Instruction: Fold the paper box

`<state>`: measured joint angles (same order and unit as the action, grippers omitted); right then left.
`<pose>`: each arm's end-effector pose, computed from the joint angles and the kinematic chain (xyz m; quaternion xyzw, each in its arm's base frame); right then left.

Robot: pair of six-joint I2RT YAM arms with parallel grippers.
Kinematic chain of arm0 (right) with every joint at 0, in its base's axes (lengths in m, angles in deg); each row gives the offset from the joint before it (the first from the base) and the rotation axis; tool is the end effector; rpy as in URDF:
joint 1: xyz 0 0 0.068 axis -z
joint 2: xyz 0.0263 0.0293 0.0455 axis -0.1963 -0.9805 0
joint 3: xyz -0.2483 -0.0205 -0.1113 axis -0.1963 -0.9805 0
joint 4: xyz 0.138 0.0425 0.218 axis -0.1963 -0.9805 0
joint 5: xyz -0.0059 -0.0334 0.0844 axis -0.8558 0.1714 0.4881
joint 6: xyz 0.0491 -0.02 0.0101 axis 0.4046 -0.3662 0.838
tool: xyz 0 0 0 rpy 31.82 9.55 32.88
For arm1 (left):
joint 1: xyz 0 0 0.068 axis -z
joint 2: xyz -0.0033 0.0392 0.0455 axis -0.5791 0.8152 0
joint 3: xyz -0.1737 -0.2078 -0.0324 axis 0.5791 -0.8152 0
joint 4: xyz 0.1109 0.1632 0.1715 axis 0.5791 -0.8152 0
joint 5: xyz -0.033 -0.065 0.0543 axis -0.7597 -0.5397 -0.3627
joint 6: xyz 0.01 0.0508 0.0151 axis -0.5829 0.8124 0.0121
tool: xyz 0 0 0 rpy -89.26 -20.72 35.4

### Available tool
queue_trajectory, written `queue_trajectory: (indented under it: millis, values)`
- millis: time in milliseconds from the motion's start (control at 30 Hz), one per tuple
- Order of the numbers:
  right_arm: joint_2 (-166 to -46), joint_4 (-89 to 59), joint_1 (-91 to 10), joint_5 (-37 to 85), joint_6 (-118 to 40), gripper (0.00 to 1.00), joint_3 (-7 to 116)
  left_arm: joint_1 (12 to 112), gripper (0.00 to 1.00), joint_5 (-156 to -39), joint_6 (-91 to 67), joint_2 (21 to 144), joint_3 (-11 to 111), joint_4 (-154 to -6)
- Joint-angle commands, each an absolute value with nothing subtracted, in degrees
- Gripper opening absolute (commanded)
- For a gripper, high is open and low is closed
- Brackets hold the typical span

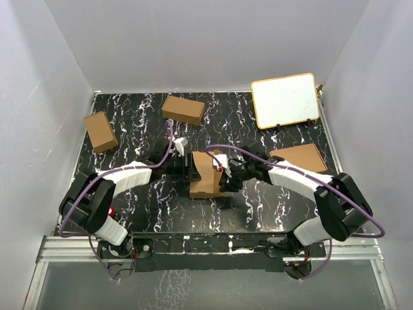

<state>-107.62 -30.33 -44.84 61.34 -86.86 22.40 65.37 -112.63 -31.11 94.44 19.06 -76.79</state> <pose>0.2125 0.1709 0.1860 -0.6260 0.6296 0.3461 0.3032 0.2539 -0.1628 0.1716 0.0796 0.8912 -0.3642 0.2585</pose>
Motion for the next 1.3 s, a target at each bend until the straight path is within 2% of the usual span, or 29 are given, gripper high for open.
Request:
queue_trajectory:
  millis: [0, 200, 367, 633, 767, 900, 1067, 1133, 1267]
  values:
    - [-104.4, -27.6, -39.8, 66.9, -84.8, 0.32, 25.3, 65.6, 0.59, -112.6, -25.7, 95.8, 21.6, -80.2]
    - [-101.4, -16.1, -31.5, 62.9, -70.3, 0.32, 23.1, 65.6, 0.59, -117.0, -16.0, 98.5, 25.3, -83.3]
    - [-101.9, -9.1, -25.1, 58.1, -61.3, 0.36, 21.1, 65.6, 0.59, -121.9, -8.6, 99.9, 27.8, -85.4]
    - [-107.4, -12.2, -22.6, 58.0, -61.1, 0.36, 23.4, 65.9, 0.6, -133.7, 6.5, 98.4, 28.7, -86.5]
    - [-109.3, -15.7, -22.4, 61.6, -63.3, 0.42, 25.2, 66.3, 0.61, -137.7, 15.9, 98.4, 29.8, -90.0]
    - [-109.8, -17.8, -21.8, 64.4, -64.3, 0.46, 25.7, 66.4, 0.62, -137.2, 22.0, 98.7, 31.6, -93.3]
    - [-110.5, -16.5, -21.7, 62.6, -63.4, 0.49, 25.1, 66.4, 0.64, -131.0, 17.6, 95.2, 31.4, -87.1]
    - [-111.3, -15.8, -21.6, 61.5, -62.2, 0.5, 25.0, 66.4, 0.67, -127.5, 13.4, 92.4, 30.5, -82.8]
    - [-113.3, -15.1, -21.5, 61.5, -60.1, 0.51, 25.5, 66.3, 0.91, -116.2, -1.6, 86.5, 26.7, -73.4]
